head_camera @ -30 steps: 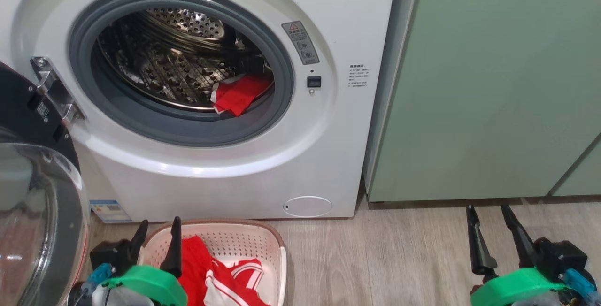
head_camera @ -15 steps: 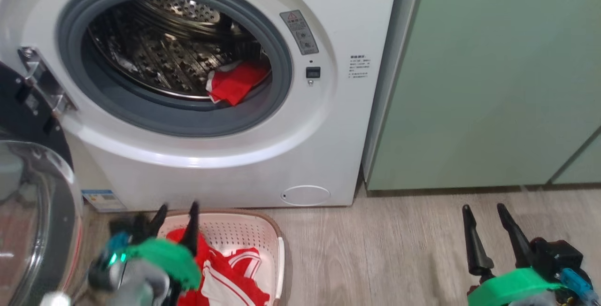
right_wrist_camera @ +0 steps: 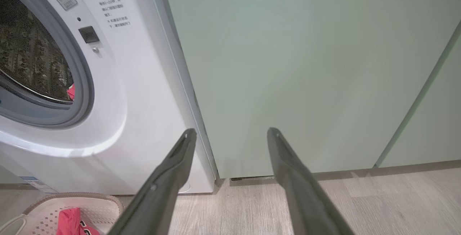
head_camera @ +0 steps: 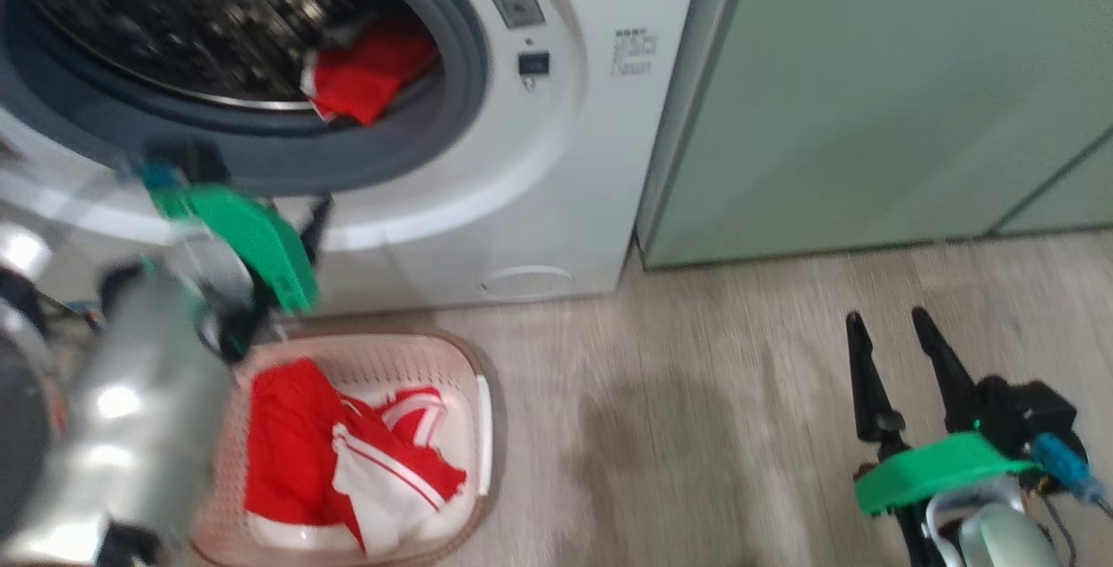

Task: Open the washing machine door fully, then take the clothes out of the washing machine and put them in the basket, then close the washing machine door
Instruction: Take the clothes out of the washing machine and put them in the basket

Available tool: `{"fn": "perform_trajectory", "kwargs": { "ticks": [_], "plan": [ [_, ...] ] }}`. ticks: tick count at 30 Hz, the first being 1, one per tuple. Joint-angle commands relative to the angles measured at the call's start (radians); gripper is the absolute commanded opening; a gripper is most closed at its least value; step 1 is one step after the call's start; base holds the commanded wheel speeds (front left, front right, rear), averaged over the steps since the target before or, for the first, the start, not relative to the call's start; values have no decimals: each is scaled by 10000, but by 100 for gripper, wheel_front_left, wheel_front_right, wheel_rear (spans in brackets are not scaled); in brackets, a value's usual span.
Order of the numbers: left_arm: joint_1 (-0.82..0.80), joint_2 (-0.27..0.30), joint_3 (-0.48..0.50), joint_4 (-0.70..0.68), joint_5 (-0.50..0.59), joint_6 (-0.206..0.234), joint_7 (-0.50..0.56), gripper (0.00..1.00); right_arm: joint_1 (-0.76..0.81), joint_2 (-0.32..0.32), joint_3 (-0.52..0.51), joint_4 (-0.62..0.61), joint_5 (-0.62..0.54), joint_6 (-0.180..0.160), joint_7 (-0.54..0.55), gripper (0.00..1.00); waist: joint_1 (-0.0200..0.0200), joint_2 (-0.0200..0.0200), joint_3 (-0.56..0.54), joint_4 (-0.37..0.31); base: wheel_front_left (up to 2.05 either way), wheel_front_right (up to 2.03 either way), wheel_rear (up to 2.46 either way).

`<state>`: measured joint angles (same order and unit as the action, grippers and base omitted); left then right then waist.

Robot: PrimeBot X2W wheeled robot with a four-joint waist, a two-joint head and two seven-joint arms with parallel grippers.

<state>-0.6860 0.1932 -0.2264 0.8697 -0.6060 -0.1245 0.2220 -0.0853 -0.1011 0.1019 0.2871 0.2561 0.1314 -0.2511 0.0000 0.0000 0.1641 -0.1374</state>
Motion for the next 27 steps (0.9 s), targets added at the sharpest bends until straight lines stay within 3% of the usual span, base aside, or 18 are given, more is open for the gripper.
{"fn": "perform_trajectory", "kwargs": {
  "ticks": [1, 14, 22, 27],
  "plan": [
    [-933, 505, 244, -111, -131, -61, 259, 100, -356, -143, 225, -338, 8, -7, -107, 100, 0, 0, 750, -434, 0, 0, 0],
    [-5059, 1464, 181, 1432, -505, -61, 1404, 100, -1633, -24, 391, -675, -49, -7, -107, 100, 0, 0, 3224, -1322, 0, 0, 0],
    [-6081, 2075, -73, 1924, -693, -61, 1465, 100, -1910, 113, 281, -884, -82, -7, -107, 100, 0, 0, 4123, -1713, 0, 0, 0],
    [-6536, 2030, -389, 2204, -821, -61, 1791, 100, -1928, 168, 199, -916, -109, -7, -107, 100, 0, 0, 4440, -1666, 0, 0, 0]
  ]
}}
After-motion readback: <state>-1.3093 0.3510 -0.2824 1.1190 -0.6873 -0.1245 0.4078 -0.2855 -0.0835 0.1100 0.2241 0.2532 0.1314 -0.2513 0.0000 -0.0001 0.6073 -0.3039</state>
